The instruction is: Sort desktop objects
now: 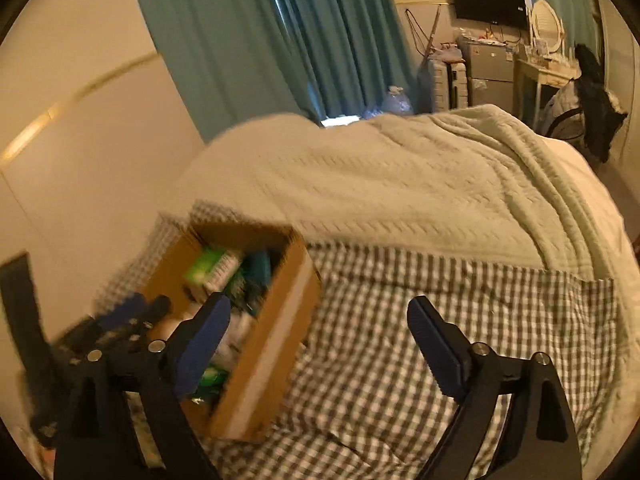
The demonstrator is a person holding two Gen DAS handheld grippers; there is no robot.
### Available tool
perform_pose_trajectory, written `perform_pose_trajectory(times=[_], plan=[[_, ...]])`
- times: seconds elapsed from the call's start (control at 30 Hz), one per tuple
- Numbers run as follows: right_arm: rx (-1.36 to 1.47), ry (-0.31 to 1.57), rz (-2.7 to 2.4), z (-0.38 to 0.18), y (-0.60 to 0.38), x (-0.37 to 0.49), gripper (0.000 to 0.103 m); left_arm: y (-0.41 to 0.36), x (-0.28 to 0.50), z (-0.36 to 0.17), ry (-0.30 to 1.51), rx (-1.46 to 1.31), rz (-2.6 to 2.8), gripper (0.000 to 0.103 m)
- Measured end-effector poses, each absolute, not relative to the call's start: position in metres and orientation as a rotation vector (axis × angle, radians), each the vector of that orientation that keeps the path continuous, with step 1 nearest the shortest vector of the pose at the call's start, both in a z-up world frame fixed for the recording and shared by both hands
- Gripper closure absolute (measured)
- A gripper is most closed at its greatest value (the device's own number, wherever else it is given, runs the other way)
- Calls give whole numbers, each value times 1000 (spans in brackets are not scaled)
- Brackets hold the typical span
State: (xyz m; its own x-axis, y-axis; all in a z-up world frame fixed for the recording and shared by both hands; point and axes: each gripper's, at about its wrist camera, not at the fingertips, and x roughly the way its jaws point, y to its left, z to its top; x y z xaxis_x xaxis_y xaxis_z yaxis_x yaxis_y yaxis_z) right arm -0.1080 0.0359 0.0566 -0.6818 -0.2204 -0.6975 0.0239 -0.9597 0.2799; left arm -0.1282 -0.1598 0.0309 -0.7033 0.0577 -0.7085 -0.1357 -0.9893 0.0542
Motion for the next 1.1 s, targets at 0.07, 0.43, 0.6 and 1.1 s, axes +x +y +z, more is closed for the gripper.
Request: perform_pose_trajectory(times=[0.07, 0.43, 0.6, 1.1], plan=[[1238, -451, -2726, 43, 40, -108, 12, -161, -124, 29, 189, -1153, 2802, 20], [1089, -570, -2840, 47, 87, -73, 0, -174, -93, 71, -76, -1059, 2912, 0], [1093, -467, -2898, 39, 97, -58, 0, -159, -75, 69, -72, -1045, 2965, 0], [1160, -268, -2870, 18, 96, -28, 0, -117, -45, 21, -33, -1137, 2966, 0]])
